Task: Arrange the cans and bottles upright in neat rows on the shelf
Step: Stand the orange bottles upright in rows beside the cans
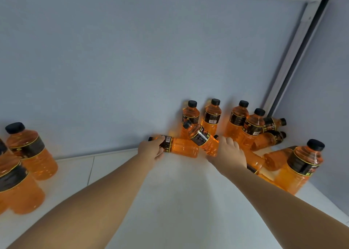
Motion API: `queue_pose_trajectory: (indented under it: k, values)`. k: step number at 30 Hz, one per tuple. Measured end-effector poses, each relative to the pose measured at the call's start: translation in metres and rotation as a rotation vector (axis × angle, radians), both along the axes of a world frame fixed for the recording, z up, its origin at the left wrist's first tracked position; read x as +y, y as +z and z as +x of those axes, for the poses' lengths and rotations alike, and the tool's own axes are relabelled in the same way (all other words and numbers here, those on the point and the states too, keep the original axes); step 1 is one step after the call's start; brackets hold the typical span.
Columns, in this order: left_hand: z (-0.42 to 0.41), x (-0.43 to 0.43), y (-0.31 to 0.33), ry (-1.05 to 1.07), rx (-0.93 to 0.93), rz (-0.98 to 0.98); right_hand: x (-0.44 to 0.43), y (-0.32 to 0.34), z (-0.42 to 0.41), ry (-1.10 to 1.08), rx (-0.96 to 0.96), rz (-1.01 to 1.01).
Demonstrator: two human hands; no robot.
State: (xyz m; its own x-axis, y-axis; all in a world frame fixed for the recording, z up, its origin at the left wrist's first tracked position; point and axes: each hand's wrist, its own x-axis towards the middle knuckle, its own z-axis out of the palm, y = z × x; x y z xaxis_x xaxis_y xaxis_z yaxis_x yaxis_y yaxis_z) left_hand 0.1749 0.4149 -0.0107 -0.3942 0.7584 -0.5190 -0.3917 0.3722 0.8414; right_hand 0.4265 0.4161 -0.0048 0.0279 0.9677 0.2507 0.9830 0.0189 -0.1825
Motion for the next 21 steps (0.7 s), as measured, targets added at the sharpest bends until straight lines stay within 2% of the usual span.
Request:
queue_pose_trajectory:
  k: [5, 7, 11, 18, 21]
  values:
    - [0.000, 0.007, 0.000, 0.047, -0.074, 0.036, 0.008, -0.002, 0.000, 0.033, -0.011, -0.023]
    - [0.002, 0.009, -0.001, 0.054, -0.023, 0.051, 0.010, -0.002, 0.000, 0.038, -0.006, -0.018]
    - [0.005, 0.011, -0.001, 0.090, 0.222, 0.094, 0.012, -0.003, 0.002, 0.054, 0.004, 0.023]
    - [0.013, 0.003, 0.016, 0.080, 0.148, 0.227, 0.008, -0.002, 0.002, 0.077, 0.060, 0.031]
    - [0.014, -0.003, 0.025, 0.082, 0.223, 0.302, 0.005, 0.000, 0.002, 0.085, 0.063, 0.040]
